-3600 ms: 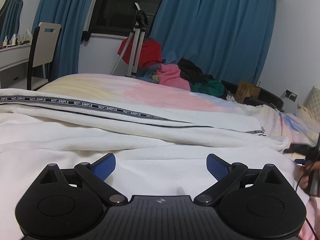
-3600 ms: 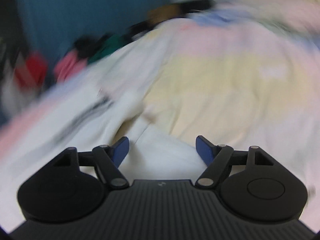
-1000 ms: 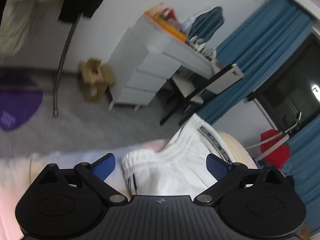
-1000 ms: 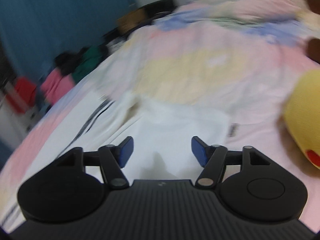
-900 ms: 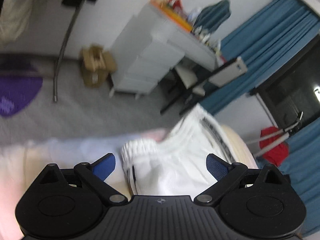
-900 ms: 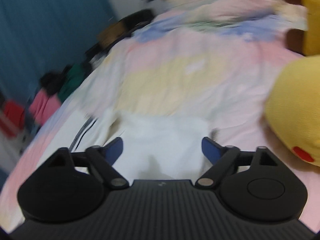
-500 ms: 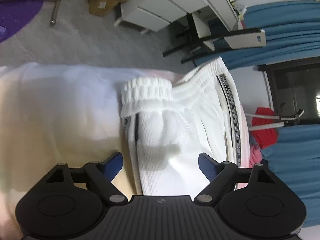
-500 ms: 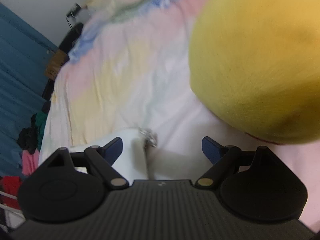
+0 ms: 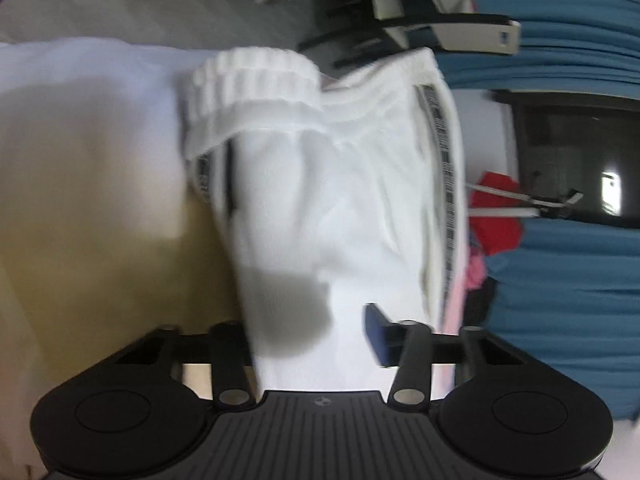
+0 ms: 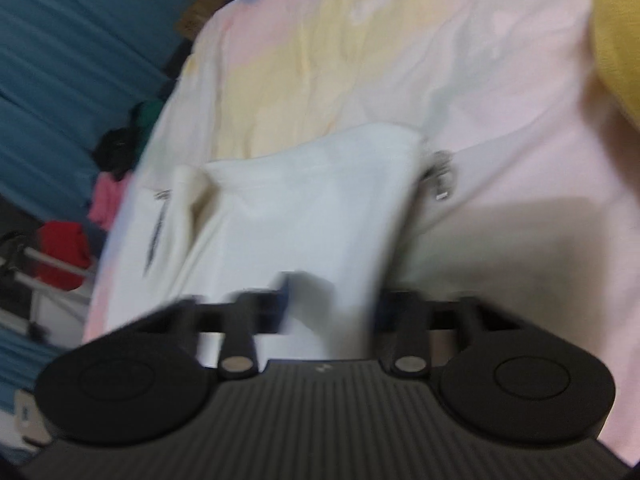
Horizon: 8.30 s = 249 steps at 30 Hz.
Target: Fold clothes
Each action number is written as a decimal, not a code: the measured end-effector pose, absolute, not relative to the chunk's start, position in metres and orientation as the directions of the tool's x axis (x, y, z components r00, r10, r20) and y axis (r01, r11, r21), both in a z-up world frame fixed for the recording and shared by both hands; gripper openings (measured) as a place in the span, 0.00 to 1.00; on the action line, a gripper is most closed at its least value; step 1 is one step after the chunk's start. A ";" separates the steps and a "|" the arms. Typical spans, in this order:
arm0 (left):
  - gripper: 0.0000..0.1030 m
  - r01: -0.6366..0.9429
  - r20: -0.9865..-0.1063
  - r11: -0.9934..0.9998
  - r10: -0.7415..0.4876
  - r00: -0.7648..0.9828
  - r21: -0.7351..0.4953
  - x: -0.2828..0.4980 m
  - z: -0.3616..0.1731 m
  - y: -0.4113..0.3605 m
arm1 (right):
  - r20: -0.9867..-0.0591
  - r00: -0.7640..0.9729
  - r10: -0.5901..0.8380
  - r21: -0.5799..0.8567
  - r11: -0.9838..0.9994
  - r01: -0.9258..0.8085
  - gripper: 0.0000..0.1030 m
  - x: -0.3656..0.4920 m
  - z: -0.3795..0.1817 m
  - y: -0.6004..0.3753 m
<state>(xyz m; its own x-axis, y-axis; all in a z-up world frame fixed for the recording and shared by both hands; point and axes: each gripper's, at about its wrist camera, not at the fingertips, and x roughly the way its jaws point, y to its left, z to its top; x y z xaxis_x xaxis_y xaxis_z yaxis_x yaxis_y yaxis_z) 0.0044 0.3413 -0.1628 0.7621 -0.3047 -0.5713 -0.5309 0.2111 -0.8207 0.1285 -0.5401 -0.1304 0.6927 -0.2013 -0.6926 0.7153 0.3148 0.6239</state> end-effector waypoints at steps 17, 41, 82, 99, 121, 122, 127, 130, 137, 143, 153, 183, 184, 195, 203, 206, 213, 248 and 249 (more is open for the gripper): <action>0.08 -0.379 -0.431 0.463 -0.008 0.902 -0.801 -0.059 -0.064 0.311 | -0.435 0.754 -0.492 0.543 0.524 0.656 0.08 0.109 -0.024 -0.517; 0.10 -0.459 -0.680 0.806 0.098 0.727 -0.374 0.466 -0.090 0.280 | -0.538 0.678 -0.500 0.175 0.721 0.671 0.09 0.467 -0.080 -0.491; 0.65 -0.434 -0.490 0.380 -0.058 0.870 -0.817 0.268 -0.165 0.337 | -0.458 0.886 -0.071 0.750 0.504 0.428 0.37 0.301 -0.140 -0.500; 0.12 -0.285 -0.326 0.452 -0.014 0.945 -0.846 0.192 -0.108 0.341 | -0.390 0.900 -0.193 0.787 0.438 0.435 0.12 0.255 -0.108 -0.506; 0.40 -0.526 -0.613 0.487 -0.024 0.790 -0.697 -0.006 -0.093 0.354 | -0.631 0.760 -0.154 0.682 0.357 0.638 0.20 0.175 -0.119 -0.511; 0.49 -0.514 -0.599 0.468 -0.040 0.800 -0.719 -0.006 -0.094 0.354 | -0.635 0.759 -0.141 0.677 0.371 0.636 0.29 0.176 -0.120 -0.510; 0.72 -0.438 -0.470 0.193 -0.176 0.865 -0.878 -0.008 -0.124 0.371 | -0.637 0.769 -0.049 0.724 0.304 0.619 0.41 0.174 -0.136 -0.515; 0.73 -0.439 -0.437 0.049 -0.243 0.866 -0.897 0.002 -0.148 0.379 | -0.621 0.783 -0.022 0.754 0.255 0.605 0.41 0.177 -0.142 -0.517; 0.66 -0.501 -0.505 0.072 -0.177 0.845 -0.863 0.041 -0.161 0.400 | -0.620 0.784 -0.026 0.754 0.255 0.606 0.40 0.181 -0.143 -0.514; 0.21 -0.312 -0.335 0.192 -0.107 0.936 -0.931 0.042 -0.133 0.405 | -0.581 0.814 -0.016 0.796 0.196 0.572 0.40 0.178 -0.150 -0.521; 0.24 -0.564 -0.651 0.476 -0.022 0.759 -0.674 0.062 -0.140 0.390 | -0.526 0.851 0.009 0.834 0.206 0.513 0.40 0.184 -0.153 -0.525; 0.82 -0.133 -0.631 0.991 0.088 0.771 -0.023 0.134 -0.075 0.075 | -0.373 0.928 0.014 0.882 0.316 0.350 0.41 0.190 -0.132 -0.525; 0.83 -0.127 -0.656 0.992 0.112 0.747 0.025 0.142 -0.090 0.065 | -0.385 0.923 0.015 0.878 0.313 0.361 0.41 0.190 -0.135 -0.526; 0.87 -0.112 -0.669 0.989 0.147 0.729 0.095 0.150 -0.122 0.053 | -0.566 0.823 -0.047 0.698 0.505 0.508 0.13 0.211 -0.124 -0.516; 0.87 -0.112 -0.665 0.990 0.143 0.733 0.089 0.142 -0.113 0.058 | -0.368 0.879 -0.304 0.307 0.852 0.424 0.12 0.210 -0.024 -0.416; 0.87 -0.115 -0.655 0.991 0.129 0.745 0.064 0.139 -0.106 0.063 | -0.207 0.938 -0.278 0.070 0.952 0.297 0.12 0.202 0.004 -0.339; 0.87 -0.171 -0.613 0.985 0.123 0.780 -0.020 0.128 -0.085 0.082 | -0.218 0.975 0.047 -0.395 0.909 -0.132 0.12 0.175 -0.046 -0.170; 0.87 -0.028 -0.564 0.992 -0.044 0.824 -0.119 0.105 -0.073 0.079 | -0.512 0.708 0.487 0.076 0.846 -0.527 0.57 0.094 -0.025 -0.163; 0.87 -0.022 -0.565 0.993 -0.050 0.824 -0.119 0.103 -0.072 0.078 | -0.489 0.715 0.499 0.097 0.846 -0.524 0.57 0.091 -0.021 -0.165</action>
<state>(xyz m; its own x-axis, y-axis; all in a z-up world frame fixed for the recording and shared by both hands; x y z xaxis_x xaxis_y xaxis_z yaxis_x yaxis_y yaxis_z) 0.1028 0.0779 -0.0724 0.8238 -0.0500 -0.5646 -0.0216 0.9926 -0.1194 0.0908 -0.1651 -0.0208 0.7149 0.4994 -0.4895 -0.5244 0.8459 0.0973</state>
